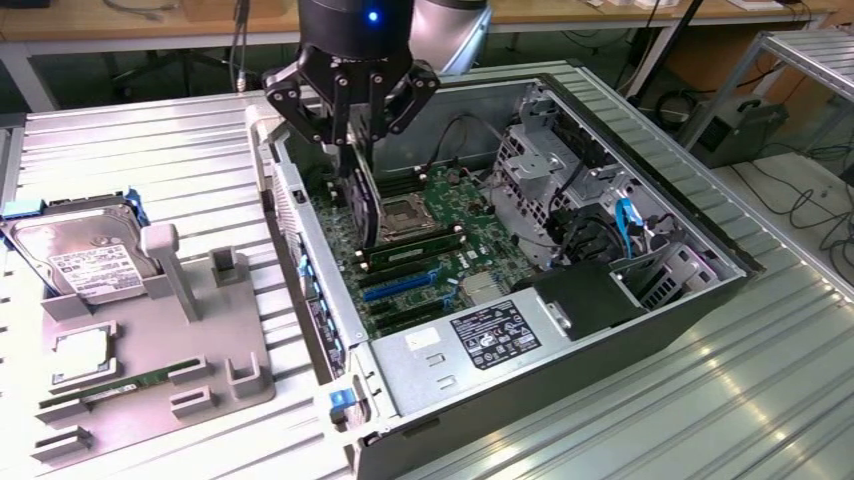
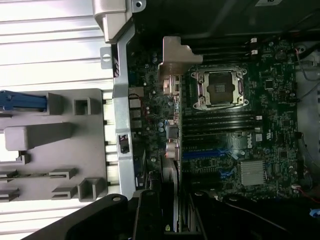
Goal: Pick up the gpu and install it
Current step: 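Pick up the gpu and move the gpu toward the slot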
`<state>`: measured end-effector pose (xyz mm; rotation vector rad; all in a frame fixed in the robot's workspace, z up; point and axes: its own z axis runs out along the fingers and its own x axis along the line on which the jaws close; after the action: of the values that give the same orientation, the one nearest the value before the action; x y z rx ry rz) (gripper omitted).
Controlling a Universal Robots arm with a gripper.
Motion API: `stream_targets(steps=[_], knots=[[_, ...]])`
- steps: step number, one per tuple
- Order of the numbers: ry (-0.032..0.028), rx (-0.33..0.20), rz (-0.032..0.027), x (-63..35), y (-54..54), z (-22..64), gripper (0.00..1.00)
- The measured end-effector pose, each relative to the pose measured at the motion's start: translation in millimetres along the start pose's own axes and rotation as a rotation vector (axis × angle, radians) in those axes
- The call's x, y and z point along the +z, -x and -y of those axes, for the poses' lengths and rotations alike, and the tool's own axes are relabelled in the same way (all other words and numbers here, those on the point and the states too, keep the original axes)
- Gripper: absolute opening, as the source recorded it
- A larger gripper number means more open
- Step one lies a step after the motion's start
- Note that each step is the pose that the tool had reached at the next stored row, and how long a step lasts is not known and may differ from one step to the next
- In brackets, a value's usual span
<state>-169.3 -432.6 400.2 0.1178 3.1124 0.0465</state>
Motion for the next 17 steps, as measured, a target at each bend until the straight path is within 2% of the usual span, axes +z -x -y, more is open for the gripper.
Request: stream_targets(steps=[17], knots=[[-0.0011, 0.000, 0.0001, 10.9, 35.3, -1.1, 0.26]])
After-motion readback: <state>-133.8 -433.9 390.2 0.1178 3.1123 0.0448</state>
